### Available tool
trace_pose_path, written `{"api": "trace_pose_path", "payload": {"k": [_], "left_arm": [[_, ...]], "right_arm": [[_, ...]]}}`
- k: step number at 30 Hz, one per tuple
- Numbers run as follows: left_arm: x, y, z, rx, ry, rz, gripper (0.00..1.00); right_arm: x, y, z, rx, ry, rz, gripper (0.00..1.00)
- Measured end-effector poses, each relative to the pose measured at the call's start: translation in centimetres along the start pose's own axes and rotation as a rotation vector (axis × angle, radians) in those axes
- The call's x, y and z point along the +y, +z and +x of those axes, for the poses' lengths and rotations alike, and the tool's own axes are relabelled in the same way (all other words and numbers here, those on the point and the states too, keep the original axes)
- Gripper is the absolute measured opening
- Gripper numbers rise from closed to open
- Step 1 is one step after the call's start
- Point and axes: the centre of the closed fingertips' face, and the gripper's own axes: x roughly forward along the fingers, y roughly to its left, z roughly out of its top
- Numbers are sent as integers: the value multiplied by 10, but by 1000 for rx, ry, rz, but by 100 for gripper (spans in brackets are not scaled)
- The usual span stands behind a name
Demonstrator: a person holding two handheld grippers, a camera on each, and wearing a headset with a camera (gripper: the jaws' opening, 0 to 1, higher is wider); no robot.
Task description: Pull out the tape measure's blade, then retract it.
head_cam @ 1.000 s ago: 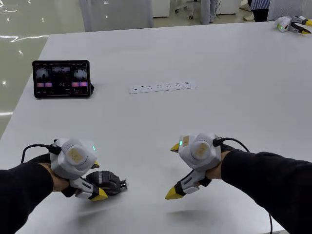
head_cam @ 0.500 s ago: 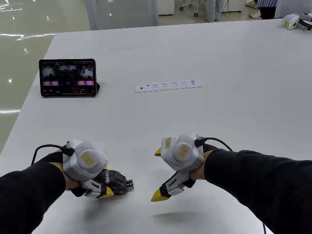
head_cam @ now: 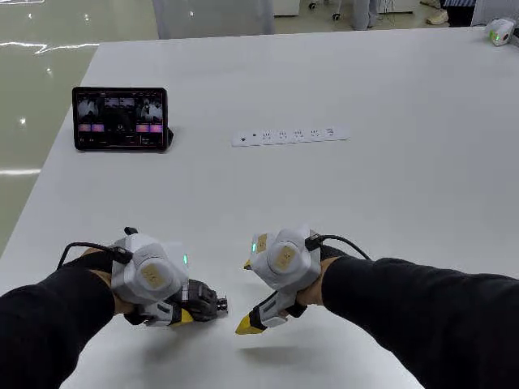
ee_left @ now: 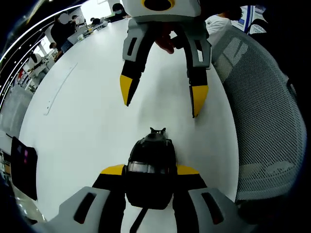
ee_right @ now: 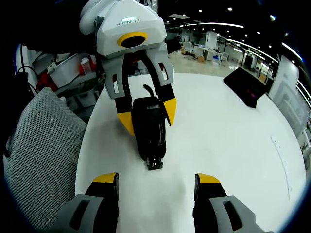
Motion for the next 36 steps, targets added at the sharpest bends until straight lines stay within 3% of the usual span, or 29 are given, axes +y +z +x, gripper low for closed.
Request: {"api": "trace_pose_path", "payload": {"k": [7, 12, 17, 21, 28, 36], "left_arm": [[0, 0, 0, -16, -11, -9, 32], [0, 0, 1, -31, -22, -23, 32], [0, 0, 1, -33, -35, -27, 32], [0, 0, 3, -27, -45, -28, 33], [0, 0, 4, -38, -42, -34, 33], [0, 0, 5, -43, -43, -43, 33]], "right_arm": [[1, 4, 10, 0, 9, -35, 46], [2, -2, 18, 24, 28, -56, 36], [3, -2, 25, 27, 50, -77, 32], [-2, 4, 32, 20, 39, -76, 24], [2, 4, 43, 42, 62, -115, 16], [3, 4, 45, 52, 76, -100, 13]]}}
